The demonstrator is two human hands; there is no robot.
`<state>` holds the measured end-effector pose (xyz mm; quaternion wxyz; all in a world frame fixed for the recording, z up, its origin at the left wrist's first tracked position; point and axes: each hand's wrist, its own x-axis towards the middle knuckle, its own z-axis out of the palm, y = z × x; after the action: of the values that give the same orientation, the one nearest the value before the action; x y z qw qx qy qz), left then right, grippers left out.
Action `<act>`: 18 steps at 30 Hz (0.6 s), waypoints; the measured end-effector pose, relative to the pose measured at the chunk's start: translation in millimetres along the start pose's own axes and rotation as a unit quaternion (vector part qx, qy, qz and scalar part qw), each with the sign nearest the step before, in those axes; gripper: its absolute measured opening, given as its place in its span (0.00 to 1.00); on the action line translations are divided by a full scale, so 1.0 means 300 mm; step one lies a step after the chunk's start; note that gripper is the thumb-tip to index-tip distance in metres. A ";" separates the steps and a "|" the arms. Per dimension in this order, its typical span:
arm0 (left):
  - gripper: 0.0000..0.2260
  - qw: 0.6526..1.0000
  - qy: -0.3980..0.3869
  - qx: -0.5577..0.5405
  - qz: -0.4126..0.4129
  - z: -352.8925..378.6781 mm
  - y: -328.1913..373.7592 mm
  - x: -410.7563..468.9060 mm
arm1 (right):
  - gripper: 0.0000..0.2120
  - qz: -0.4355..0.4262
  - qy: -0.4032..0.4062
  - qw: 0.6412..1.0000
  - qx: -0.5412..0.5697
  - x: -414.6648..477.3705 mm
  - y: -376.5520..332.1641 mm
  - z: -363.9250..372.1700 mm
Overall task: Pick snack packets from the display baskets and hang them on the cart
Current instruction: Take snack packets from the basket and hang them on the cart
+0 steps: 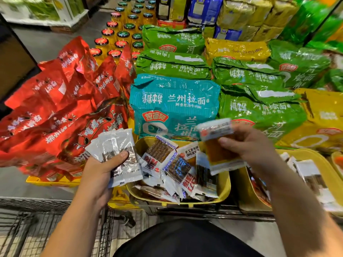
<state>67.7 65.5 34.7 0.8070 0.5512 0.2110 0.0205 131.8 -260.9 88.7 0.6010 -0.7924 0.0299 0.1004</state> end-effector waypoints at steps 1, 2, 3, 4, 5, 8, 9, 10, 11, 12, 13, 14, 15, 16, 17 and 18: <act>0.29 1.000 0.002 0.000 0.001 -0.002 0.002 0.004 | 0.11 0.010 -0.030 0.999 -0.033 -0.004 0.020 0.054; 0.28 1.000 0.002 -0.001 0.001 -0.001 0.003 0.007 | 0.10 0.009 -0.061 0.995 -0.076 -0.005 0.042 0.108; 0.29 1.000 0.001 0.002 0.003 0.001 0.004 0.009 | 0.10 -0.007 -0.078 0.988 -0.135 -0.005 0.064 0.163; 0.31 1.000 -0.001 0.006 0.003 0.004 0.003 0.009 | 0.09 -0.031 -0.078 0.977 -0.197 0.001 0.090 0.211; 0.32 1.000 -0.005 0.010 0.004 0.008 0.003 0.009 | 0.10 -0.054 -0.068 0.963 -0.254 0.009 0.109 0.244; 0.27 1.000 -0.015 0.025 0.004 0.010 -0.010 0.015 | 0.06 -0.011 -0.052 0.943 -0.328 0.051 0.136 0.248; 0.28 0.999 -0.017 0.027 0.001 0.012 -0.016 0.015 | 0.04 0.032 -0.064 0.936 -0.345 0.063 0.146 0.226; 0.30 0.999 -0.016 0.030 -0.002 0.015 -0.021 0.013 | 0.07 0.063 -0.076 0.928 -0.359 0.072 0.163 0.204; 0.31 0.999 -0.015 0.033 -0.002 0.018 -0.025 0.009 | 0.12 0.078 -0.087 0.923 -0.368 0.077 0.180 0.187; 0.30 0.999 -0.014 0.037 -0.001 0.019 -0.028 0.006 | 0.19 0.080 -0.091 0.920 -0.372 0.080 0.190 0.179; 0.28 0.999 -0.014 0.042 0.002 0.018 -0.032 0.005 | 0.25 0.075 -0.086 0.918 -0.379 0.082 0.192 0.178; 0.27 0.999 -0.015 0.049 0.005 0.018 -0.035 0.006 | 0.28 0.065 -0.073 0.919 -0.382 0.087 0.194 0.185; 0.26 0.998 -0.017 0.058 0.007 0.020 -0.037 0.009 | 0.28 0.061 -0.061 0.921 -0.380 0.088 0.188 0.194; 0.25 0.998 -0.018 0.064 0.008 0.022 -0.040 0.012 | 0.28 0.066 -0.052 0.923 -0.375 0.091 0.182 0.206; 0.25 0.998 -0.019 0.067 0.010 0.025 -0.040 0.012 | 0.29 0.078 -0.048 0.925 -0.369 0.094 0.179 0.218; 0.25 0.997 -0.022 0.067 0.010 0.032 -0.038 0.011 | 0.30 0.091 -0.042 0.927 -0.361 0.098 0.181 0.225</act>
<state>71.9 53.4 26.3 0.7726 0.6063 0.1884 0.0023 143.2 -209.0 14.0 0.2629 -0.9448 0.0389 0.1918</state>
